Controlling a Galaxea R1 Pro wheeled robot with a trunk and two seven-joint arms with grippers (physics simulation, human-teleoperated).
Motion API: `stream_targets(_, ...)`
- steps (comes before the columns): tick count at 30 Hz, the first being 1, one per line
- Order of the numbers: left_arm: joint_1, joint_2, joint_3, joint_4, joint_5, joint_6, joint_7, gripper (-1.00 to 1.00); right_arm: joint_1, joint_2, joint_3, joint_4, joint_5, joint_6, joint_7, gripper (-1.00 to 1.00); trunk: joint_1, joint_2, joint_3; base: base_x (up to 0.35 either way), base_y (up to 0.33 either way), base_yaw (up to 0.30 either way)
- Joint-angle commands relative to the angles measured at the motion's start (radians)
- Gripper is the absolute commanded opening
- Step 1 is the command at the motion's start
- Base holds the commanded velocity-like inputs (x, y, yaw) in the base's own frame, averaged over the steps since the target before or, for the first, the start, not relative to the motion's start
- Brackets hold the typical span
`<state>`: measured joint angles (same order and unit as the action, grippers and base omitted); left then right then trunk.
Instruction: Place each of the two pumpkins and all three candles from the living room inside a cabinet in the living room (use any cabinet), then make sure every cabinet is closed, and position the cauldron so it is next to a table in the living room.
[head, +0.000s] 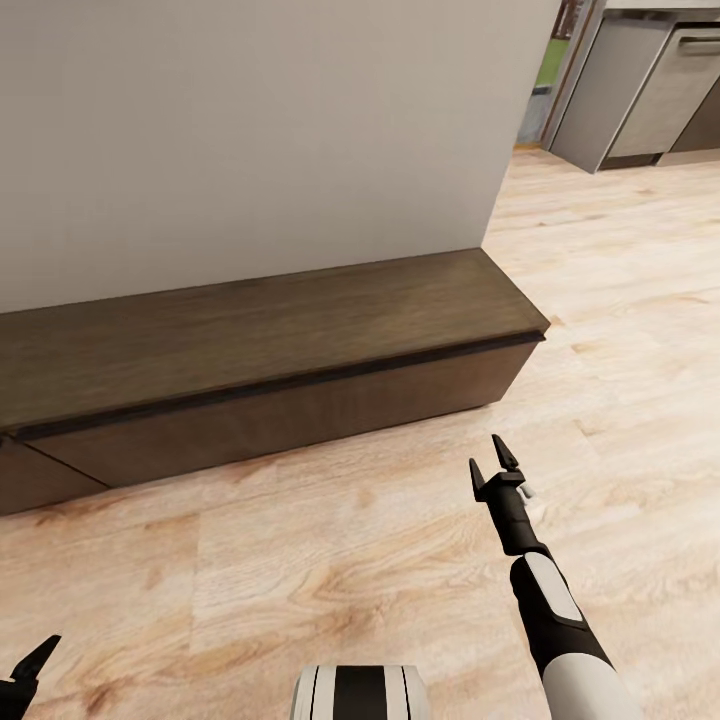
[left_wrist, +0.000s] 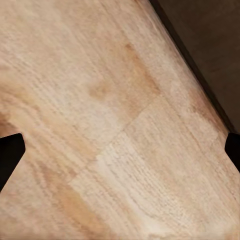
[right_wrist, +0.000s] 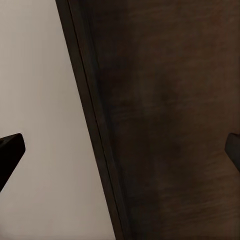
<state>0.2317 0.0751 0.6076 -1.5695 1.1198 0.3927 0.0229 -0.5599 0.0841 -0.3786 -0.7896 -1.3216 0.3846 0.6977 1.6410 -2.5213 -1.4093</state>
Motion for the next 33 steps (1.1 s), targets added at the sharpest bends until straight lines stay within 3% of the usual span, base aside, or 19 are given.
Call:
stream_targets(1, 0.0, 0.0, 0.0, 0.0, 0.0, 0.0, 0.0, 1.0, 0.0, 0.0, 0.0, 0.0, 0.0, 0.0, 0.0, 1.0, 0.0, 0.0, 0.0, 0.0, 0.0, 0.0)
stream_targets(20, 0.0, 0.001, 0.001, 0.0, 0.0, 0.0, 0.001, 1.0, 0.0, 0.0, -0.002, 0.0, -0.001, 0.0, 0.0, 1.0, 0.0, 0.0, 0.0, 0.0, 0.0, 0.0)
stream_targets(29, 0.001, -0.01, 0.0, 0.027, -0.004, 0.0, -0.005, 1.0, -0.001, 0.003, 0.049, -0.022, -0.005, -0.002, -0.051, 1.0, 0.0, 0.0, 0.0, 0.0, 0.0, 0.068)
stream_targets(30, 0.001, -0.01, 0.0, 0.028, -0.004, 0.0, -0.006, 1.0, -0.001, 0.003, 0.059, -0.023, -0.004, -0.003, -0.129, 1.0, 0.0, 0.0, 0.0, 0.0, 0.0, 0.146)
stream_targets(33, 0.001, -0.009, 0.0, 0.029, -0.005, 0.0, -0.006, 1.0, -0.001, 0.003, 0.061, -0.025, 0.007, -0.003, -0.135, 1.0, 0.0, 0.0, 0.0, 0.0, 0.0, 0.159)
